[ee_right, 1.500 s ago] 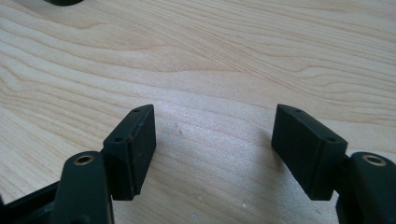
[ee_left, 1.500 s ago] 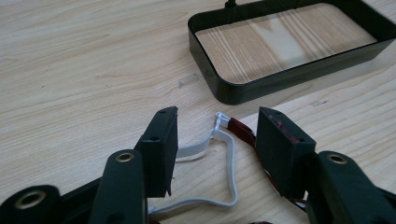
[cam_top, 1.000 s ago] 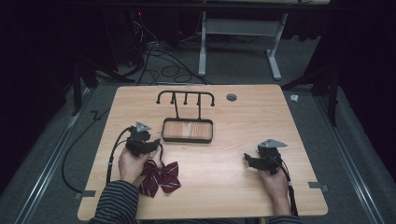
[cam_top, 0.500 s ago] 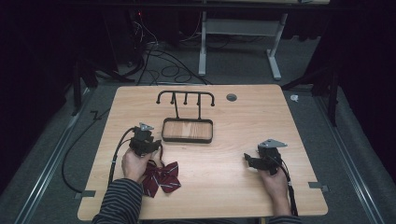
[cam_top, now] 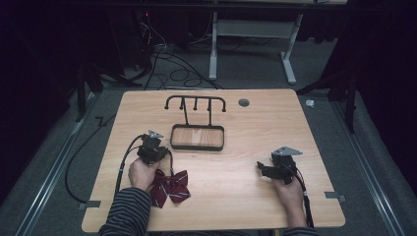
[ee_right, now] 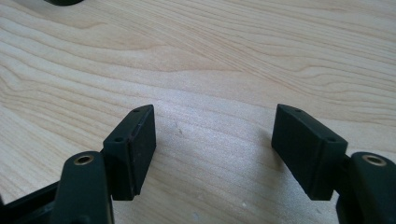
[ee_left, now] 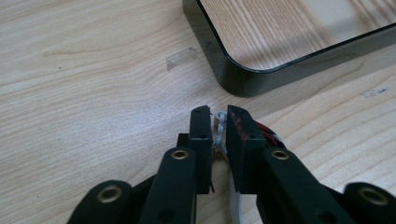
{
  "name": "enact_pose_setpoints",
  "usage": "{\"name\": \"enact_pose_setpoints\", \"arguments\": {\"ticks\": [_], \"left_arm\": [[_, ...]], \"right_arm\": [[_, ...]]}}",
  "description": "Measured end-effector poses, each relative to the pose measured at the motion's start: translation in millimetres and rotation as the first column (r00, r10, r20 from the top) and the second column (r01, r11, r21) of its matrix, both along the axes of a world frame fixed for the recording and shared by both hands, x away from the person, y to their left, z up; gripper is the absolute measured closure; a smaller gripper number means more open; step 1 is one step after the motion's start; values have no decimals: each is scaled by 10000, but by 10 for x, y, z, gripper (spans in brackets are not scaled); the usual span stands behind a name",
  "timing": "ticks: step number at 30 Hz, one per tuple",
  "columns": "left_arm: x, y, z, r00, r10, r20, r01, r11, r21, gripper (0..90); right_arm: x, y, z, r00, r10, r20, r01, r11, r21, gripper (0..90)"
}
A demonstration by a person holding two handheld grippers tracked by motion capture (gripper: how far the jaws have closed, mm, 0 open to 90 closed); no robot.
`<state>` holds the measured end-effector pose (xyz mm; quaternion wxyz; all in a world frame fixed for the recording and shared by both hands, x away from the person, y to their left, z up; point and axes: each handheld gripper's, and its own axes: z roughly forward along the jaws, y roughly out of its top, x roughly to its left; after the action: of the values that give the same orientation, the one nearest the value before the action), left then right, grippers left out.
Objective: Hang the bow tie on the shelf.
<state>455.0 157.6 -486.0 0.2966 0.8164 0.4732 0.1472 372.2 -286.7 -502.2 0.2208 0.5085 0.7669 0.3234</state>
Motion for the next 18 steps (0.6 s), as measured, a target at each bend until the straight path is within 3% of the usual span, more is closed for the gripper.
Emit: {"name": "enact_pose_setpoints", "arguments": {"ticks": [11,14,18], "left_arm": [[11,41,3,9999,-125,-120,123,9998,-128,869],[-6,71,48,9999,-124,-53,122,9991,-404,870],[-88,78,176,9991,-236,355,259,9975,-664,870]], "right_arm": [[0,0,0,10000,-2,-2,2,10000,1,320],[0,0,0,10000,0,0,0,10000,-1,320],[0,0,0,10000,-1,-2,1,10000,1,320]]}}
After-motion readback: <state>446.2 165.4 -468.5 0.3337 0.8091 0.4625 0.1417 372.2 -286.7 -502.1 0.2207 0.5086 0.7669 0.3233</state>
